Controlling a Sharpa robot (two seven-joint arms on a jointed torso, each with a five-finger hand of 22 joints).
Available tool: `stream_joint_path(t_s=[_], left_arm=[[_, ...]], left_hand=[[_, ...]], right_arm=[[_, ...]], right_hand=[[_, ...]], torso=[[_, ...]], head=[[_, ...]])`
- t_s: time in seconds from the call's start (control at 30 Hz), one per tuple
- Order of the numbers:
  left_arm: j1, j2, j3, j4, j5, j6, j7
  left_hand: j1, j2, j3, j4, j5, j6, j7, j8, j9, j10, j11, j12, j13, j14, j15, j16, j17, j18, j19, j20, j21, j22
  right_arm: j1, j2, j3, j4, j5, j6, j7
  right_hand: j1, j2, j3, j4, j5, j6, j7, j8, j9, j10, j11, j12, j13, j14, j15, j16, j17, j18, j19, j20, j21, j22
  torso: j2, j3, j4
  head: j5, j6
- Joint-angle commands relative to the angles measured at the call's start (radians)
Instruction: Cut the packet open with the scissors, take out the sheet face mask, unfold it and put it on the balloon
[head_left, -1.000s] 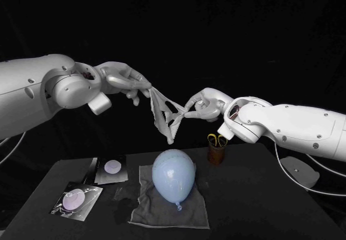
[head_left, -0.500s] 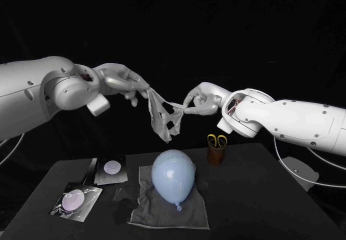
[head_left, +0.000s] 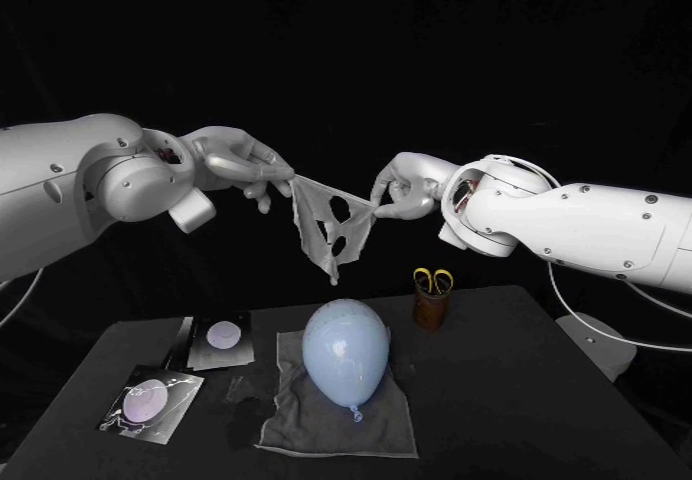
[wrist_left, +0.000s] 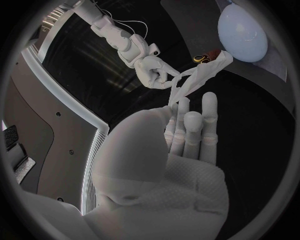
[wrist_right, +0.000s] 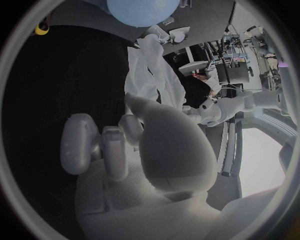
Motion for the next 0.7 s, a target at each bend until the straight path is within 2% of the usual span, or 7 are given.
stream_joint_path(t_s=[0.03,0.1,0.3,0.57,0.7], left_arm=[[0.001,-0.003,0.000,0.007,-0.015,0.018,0.008],[0.001,-0.007,-0.001,0.013,-0.017,0.024,0.005],[0.001,-0.017,-0.007,0.037,0.006,0.022,0.004],[0.001,-0.018,-0.014,0.048,0.040,0.042,-0.001],[0.000,-0.022,-0.017,0.057,0.064,0.062,-0.016]], left_hand=[[-0.001,0.007,0.007,-0.004,0.004,0.002,0.003,0.004,0.309,0.012,-0.002,-0.009,-0.002,0.023,-0.001,0.012,0.024,0.014,0.012,-0.002,0.009,0.003],[-0.001,0.006,0.006,-0.003,0.004,0.002,0.002,0.003,0.314,0.019,-0.003,-0.014,-0.003,0.059,-0.003,0.027,0.067,0.014,0.019,-0.004,0.017,0.007],[-0.003,0.006,0.006,0.000,0.004,0.005,0.002,0.003,0.320,0.030,-0.005,-0.019,-0.003,0.092,-0.006,0.041,0.107,0.015,0.026,-0.006,0.027,0.012],[-0.004,0.006,0.005,0.002,0.004,0.007,0.001,0.001,0.324,0.037,-0.006,-0.021,-0.003,0.110,-0.007,0.049,0.127,0.015,0.031,-0.008,0.033,0.016],[-0.004,0.006,0.006,0.003,0.003,0.008,-0.001,-0.002,0.328,0.054,-0.010,-0.023,-0.001,0.145,-0.011,0.061,0.168,0.015,0.041,-0.012,0.043,0.021]], right_arm=[[0.009,0.010,0.001,-0.012,-0.137,0.113,-0.098],[0.016,0.018,0.001,-0.022,-0.170,0.127,-0.117],[0.025,0.034,0.002,-0.031,-0.238,0.139,-0.134],[0.033,0.056,0.003,-0.017,-0.402,0.125,-0.139],[0.035,0.064,0.003,-0.022,-0.462,0.114,-0.141]], right_hand=[[-0.008,0.000,0.007,-0.002,0.005,0.001,-0.005,0.009,0.002,0.019,-0.010,0.007,0.005,0.104,-0.007,0.004,0.262,-0.004,0.010,-0.003,0.006,0.188],[-0.009,0.000,0.009,-0.002,0.005,0.001,-0.005,0.010,0.003,0.020,-0.011,0.007,0.006,0.104,-0.007,0.004,0.262,-0.004,0.010,-0.004,0.007,0.189],[-0.011,-0.001,0.012,-0.003,0.005,0.002,-0.006,0.011,0.003,0.021,-0.011,0.008,0.007,0.104,-0.007,0.004,0.262,-0.005,0.012,-0.004,0.011,0.190],[-0.018,-0.006,0.019,-0.005,0.005,0.005,-0.009,0.015,0.004,0.028,-0.013,0.015,0.013,0.104,-0.009,0.005,0.263,-0.007,0.017,-0.005,0.026,0.193],[-0.020,-0.007,0.021,-0.005,0.005,0.006,-0.010,0.017,0.004,0.031,-0.014,0.018,0.015,0.104,-0.010,0.005,0.263,-0.008,0.019,-0.006,0.031,0.195]], torso=[[0.000,0.0000,0.0003],[0.000,-0.0001,0.0005],[0.000,-0.0006,-0.0002],[0.000,-0.0006,0.0002],[0.001,-0.0010,0.0008]], head=[[-0.001,0.001],[-0.001,0.002],[0.000,0.002],[-0.002,0.003],[-0.003,0.004]])
